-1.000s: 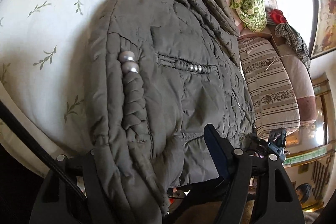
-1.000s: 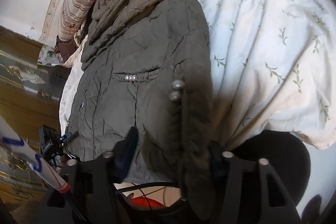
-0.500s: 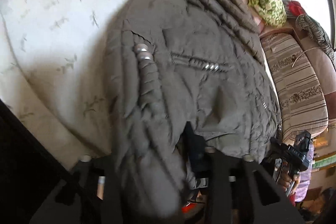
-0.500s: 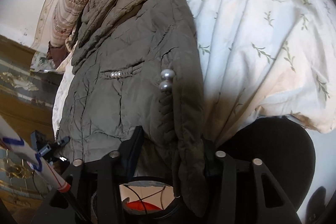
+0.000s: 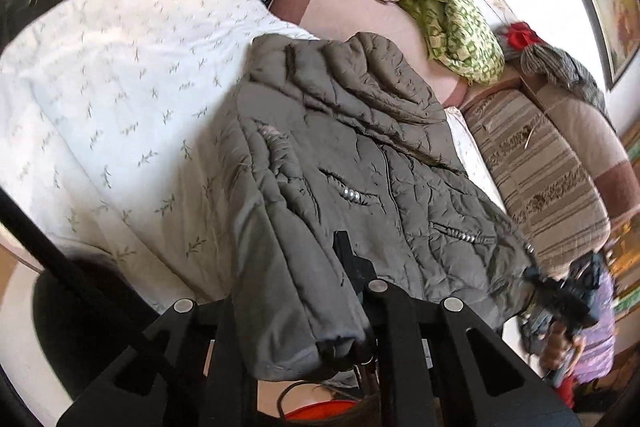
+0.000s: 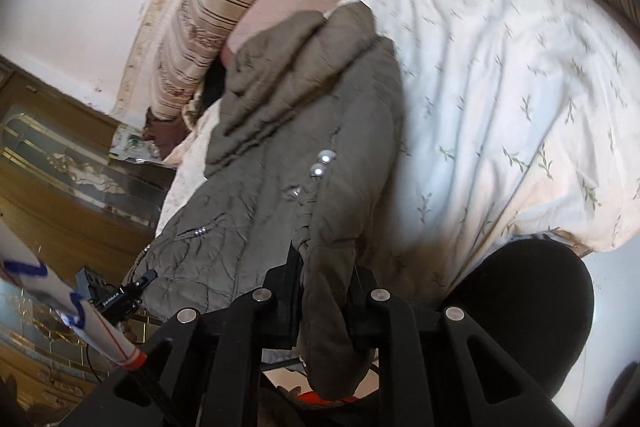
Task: Fold large clothes
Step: 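Carry the held hem over the jacket toward the hood with both tools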
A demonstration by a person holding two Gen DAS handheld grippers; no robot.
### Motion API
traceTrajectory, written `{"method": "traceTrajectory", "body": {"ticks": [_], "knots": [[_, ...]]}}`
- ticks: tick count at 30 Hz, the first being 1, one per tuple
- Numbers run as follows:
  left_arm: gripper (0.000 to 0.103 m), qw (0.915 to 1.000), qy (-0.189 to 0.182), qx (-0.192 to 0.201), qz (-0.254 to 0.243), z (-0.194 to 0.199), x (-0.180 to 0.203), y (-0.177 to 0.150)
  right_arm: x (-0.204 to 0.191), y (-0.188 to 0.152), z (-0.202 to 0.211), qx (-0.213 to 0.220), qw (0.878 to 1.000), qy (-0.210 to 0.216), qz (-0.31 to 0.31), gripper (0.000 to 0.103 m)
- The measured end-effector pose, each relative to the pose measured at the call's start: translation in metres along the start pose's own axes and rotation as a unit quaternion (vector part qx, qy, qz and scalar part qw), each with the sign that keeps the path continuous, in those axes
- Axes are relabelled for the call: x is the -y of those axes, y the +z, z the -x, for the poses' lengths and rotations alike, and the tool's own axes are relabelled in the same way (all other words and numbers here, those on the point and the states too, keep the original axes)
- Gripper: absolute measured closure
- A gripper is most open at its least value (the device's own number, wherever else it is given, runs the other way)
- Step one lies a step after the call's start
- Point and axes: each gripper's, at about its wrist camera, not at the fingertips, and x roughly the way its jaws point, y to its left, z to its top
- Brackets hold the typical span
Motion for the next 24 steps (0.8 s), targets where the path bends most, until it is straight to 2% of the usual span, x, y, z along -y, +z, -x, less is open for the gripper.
{"method": "traceTrajectory", "body": {"ticks": [5, 10, 18, 24], "knots": [[0.087, 0.9997, 0.024, -0.003, -0.008, -0.005, 0.001, 0.010, -0.007, 0.007, 0.013, 0.005, 1.000, 0.004, 0.004, 0.086], [0.087, 0.9990, 0.036, 0.024, -0.004, -0.008, 0.009, 0.043, -0.018, 0.032, 0.004, 0.010, 1.000, 0.002, 0.006, 0.086], [0.087, 0.9937, 0.068, 0.076, -0.046, -0.022, 0.052, 0.112, -0.054, 0.104, -0.018, 0.044, 0.998, 0.003, 0.034, 0.086], [0.086, 0.9930, 0.080, 0.078, -0.038, -0.046, 0.054, 0.164, -0.078, 0.153, -0.036, 0.061, 0.997, -0.007, 0.044, 0.086]]}}
